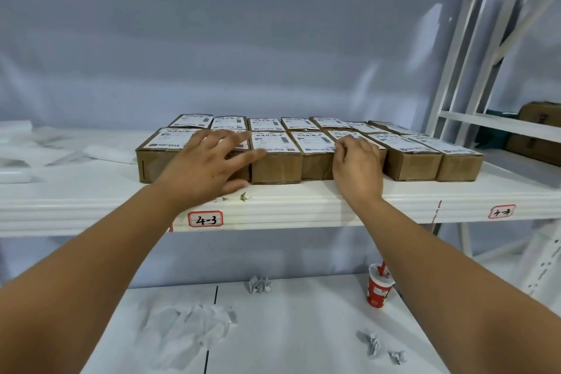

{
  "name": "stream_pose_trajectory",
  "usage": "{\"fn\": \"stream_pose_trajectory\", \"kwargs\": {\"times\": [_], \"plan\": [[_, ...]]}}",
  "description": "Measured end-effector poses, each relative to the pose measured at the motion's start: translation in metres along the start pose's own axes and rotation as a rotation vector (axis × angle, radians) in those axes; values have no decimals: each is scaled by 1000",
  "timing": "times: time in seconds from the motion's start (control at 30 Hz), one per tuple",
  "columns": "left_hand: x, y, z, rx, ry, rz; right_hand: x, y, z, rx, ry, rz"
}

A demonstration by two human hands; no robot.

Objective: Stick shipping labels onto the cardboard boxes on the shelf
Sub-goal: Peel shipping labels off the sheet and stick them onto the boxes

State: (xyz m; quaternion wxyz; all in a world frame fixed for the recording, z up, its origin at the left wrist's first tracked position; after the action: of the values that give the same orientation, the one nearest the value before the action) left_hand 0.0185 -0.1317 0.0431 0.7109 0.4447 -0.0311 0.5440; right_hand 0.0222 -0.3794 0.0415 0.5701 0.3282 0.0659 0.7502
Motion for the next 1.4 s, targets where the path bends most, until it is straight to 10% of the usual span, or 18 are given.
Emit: {"fn": "stream_pose_trajectory", "kwargs": {"times": [0.4,0.8,1.0,1.4], "plan": [[-18,3,11,16,-134,37,1,2,-2,-32,-5,55],[3,-9,-2,55,238,-44,-19,27,-8,-200,-406,69],[5,-13,-4,69,301,-132,-42,25,-6,-38,-708,187],[5,-16,-3,45,298,-160,-37,19,-10,95,-624,73]]}}
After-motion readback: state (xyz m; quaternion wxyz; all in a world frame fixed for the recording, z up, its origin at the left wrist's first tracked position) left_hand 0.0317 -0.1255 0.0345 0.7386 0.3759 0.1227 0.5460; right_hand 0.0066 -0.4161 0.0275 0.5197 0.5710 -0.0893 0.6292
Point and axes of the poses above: each hand's wrist, its own z-axis towards the middle knuckle, its own y-axis out of the back of the hand, x = y × z, the point moved 6 cm from there along z, towards the middle knuckle, and after that the axes turned 1 degree about z, right-handed, at the moved point
